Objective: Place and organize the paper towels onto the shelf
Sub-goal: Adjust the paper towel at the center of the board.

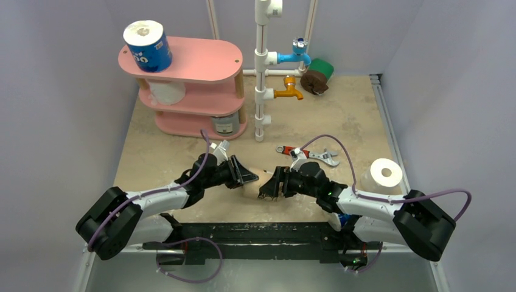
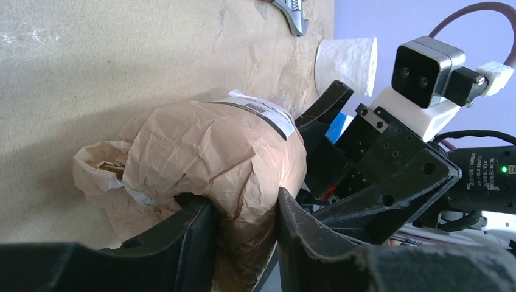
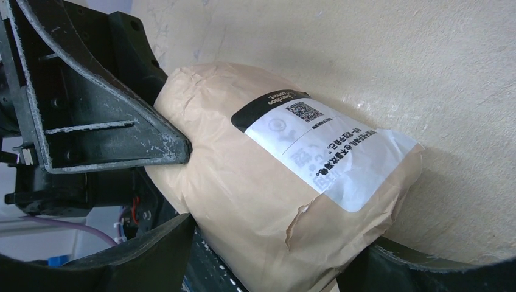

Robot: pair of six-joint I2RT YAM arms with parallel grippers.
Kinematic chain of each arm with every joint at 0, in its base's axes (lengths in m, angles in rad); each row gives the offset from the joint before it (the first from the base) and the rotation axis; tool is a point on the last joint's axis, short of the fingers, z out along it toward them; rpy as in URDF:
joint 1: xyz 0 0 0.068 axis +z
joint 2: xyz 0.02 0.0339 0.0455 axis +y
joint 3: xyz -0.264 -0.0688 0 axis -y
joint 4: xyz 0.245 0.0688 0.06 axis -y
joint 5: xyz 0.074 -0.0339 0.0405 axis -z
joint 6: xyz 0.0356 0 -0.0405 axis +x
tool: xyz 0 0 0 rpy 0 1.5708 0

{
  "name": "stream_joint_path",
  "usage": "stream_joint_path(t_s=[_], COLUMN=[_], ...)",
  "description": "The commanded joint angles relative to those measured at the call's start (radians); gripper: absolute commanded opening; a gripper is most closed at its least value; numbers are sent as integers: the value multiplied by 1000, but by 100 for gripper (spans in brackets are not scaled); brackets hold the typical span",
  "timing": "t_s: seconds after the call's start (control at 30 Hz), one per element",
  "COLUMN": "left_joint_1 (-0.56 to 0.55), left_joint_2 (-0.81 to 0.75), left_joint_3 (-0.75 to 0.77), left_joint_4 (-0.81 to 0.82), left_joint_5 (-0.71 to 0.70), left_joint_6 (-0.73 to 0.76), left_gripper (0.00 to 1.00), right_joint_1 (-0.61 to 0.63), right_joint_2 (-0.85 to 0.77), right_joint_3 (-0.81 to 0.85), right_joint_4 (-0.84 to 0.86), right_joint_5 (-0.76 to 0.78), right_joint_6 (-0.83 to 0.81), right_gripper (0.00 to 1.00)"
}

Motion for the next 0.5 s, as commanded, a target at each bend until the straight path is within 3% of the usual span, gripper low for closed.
stream_joint_path(t_s=[0.0,0.17,0.23,0.47], left_joint_1=[-17,-17,-16,-15], left_joint_2=[-13,-42,-81,-311], left_joint_3=[6,5,9,152], left_joint_4=[94,84,32,-434], left_joint_5=[62,70,54,-89], left_joint_6=[20,40,64,255], left_gripper=[33,25,22,18], right_joint_1=[5,5,4,5], right_joint_2=[-15,-44,-86,-249], right_joint_3=[-3,2,14,90], right_joint_4=[62,29,-18,-248], right_joint_5=[-31,-32,-14,68], right_joint_6=[-27,-31,-41,-110], right_gripper=[77,80,86,99])
